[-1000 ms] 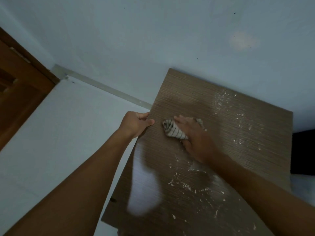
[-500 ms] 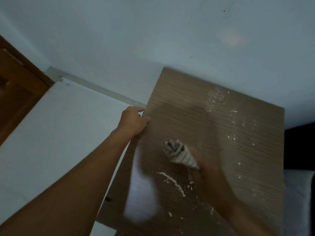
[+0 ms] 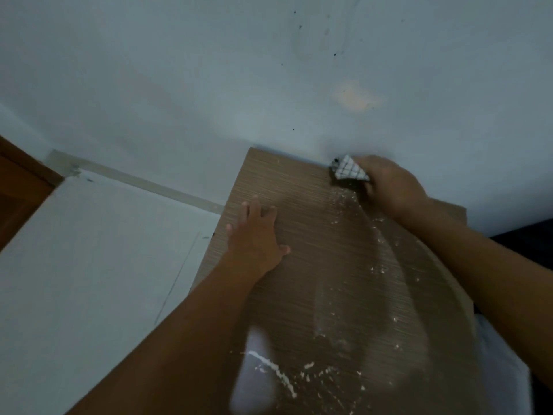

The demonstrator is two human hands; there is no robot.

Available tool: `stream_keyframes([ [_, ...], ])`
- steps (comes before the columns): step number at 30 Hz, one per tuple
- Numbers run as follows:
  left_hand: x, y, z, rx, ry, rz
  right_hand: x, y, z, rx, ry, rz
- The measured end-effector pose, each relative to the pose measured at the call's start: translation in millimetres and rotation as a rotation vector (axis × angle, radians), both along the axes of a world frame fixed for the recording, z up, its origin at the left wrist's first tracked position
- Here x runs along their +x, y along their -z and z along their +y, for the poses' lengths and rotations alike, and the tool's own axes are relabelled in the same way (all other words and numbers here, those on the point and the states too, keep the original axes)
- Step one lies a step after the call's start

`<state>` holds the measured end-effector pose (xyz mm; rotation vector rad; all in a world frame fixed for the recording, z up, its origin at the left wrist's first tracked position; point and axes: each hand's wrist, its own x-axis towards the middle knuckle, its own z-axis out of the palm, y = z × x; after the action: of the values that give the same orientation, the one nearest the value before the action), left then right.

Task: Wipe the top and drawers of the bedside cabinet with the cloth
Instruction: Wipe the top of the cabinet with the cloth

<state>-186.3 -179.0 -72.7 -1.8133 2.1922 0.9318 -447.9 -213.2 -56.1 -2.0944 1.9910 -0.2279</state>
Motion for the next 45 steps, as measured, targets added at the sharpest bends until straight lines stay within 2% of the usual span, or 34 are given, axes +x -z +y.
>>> stream_keyframes([
  [2,0.5,1.7,-0.3,0.009,0.004,0.005,2.9,23.4,1.8,0.038,-0.012,-0.007],
  [7,3.1,3.5,-3.4,0.024,0.026,0.003,34.2,53.3,27.8,-0.175,0.195,-0.268],
  [13,7.0,2.1,-8.4,0.044,0.075,-0.001,62.1,55.1,90.0,-0.078,0.151,-0.257],
  [18,8.1,0.0,-9.4,0.033,0.094,-0.024,99.9,50.2,173.5,-0.026,0.079,-0.338],
  [22,8.9,-1.6,-5.8,0.037,0.108,-0.016,130.2,49.0,236.9,0.051,0.03,-0.319],
  [26,5.0,-1.2,3.5,0.056,0.114,-0.021,141.8,48.9,271.7,0.118,-0.025,-0.378],
  [27,2.9,-1.6,6.8,0.06,0.124,-0.03,143.4,43.1,273.8,0.093,-0.009,-0.414],
  [29,-2.2,-2.6,14.8,0.069,0.137,-0.042,141.2,23.9,273.9,0.033,0.157,-0.516],
  [32,-9.2,-3.6,25.8,0.061,0.133,-0.057,116.1,-27.3,254.0,0.096,0.364,-0.716],
  [35,-17.0,-3.8,31.2,0.066,0.13,-0.073,69.7,-61.1,217.9,0.04,0.415,-0.735],
  [37,-22.0,-4.6,32.7,0.069,0.128,-0.079,35.4,-68.2,185.3,-0.032,0.471,-0.72],
  [39,-27.4,-5.4,32.5,0.081,0.136,-0.089,2.6,-63.2,150.6,-0.067,0.504,-0.615],
  [45,-41.7,-8.2,24.0,0.132,0.122,-0.068,-56.1,-21.7,63.8,-0.044,0.253,-0.222],
])
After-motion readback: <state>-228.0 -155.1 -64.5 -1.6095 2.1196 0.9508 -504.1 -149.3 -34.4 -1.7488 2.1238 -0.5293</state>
